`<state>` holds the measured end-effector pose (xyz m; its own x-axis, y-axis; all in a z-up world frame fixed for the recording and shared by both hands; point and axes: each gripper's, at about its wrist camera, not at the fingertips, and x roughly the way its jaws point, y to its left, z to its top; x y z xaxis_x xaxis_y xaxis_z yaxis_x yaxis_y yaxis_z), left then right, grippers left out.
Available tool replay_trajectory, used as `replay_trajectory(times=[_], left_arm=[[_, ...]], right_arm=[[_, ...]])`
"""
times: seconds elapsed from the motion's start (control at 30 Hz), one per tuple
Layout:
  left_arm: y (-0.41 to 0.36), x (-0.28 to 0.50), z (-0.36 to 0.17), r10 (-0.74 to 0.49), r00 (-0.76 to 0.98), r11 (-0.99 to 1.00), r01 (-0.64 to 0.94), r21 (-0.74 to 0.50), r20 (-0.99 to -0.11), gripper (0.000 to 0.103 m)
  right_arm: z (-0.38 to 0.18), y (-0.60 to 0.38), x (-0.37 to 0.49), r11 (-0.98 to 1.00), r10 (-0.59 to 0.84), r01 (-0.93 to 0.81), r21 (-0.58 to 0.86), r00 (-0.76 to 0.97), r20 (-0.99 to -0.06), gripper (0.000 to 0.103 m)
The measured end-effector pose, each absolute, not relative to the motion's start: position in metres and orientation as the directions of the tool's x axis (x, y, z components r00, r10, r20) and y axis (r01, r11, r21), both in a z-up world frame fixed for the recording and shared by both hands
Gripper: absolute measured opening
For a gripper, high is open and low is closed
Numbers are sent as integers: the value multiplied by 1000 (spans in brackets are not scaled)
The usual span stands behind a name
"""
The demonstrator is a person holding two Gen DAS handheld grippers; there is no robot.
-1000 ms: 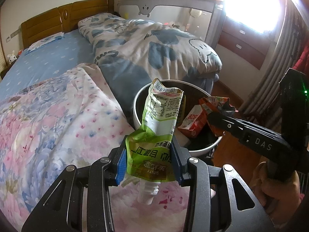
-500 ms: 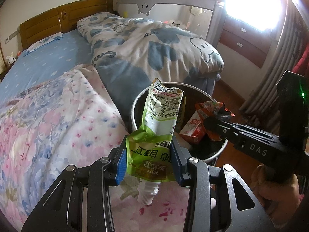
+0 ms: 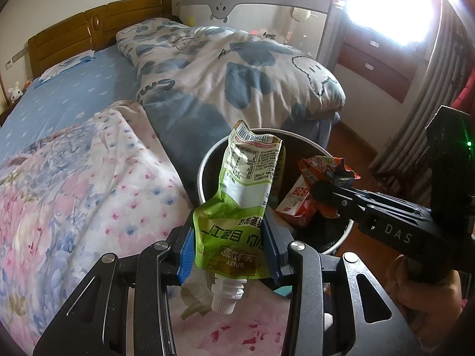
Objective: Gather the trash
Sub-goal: 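Hold the pouch and wrapper with both tools above the bin opening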
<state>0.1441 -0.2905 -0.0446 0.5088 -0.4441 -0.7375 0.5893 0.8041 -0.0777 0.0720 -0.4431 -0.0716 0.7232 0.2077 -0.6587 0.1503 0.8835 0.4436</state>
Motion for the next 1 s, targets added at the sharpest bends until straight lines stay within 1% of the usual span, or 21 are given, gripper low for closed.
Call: replay_trajectory(times=[1.0], left_arm=[[-296,148,-45,-437,509,804,591,-68,-742,38]], right_arm=[[-70,-447,80,888,210,146,436,714,-667,17]])
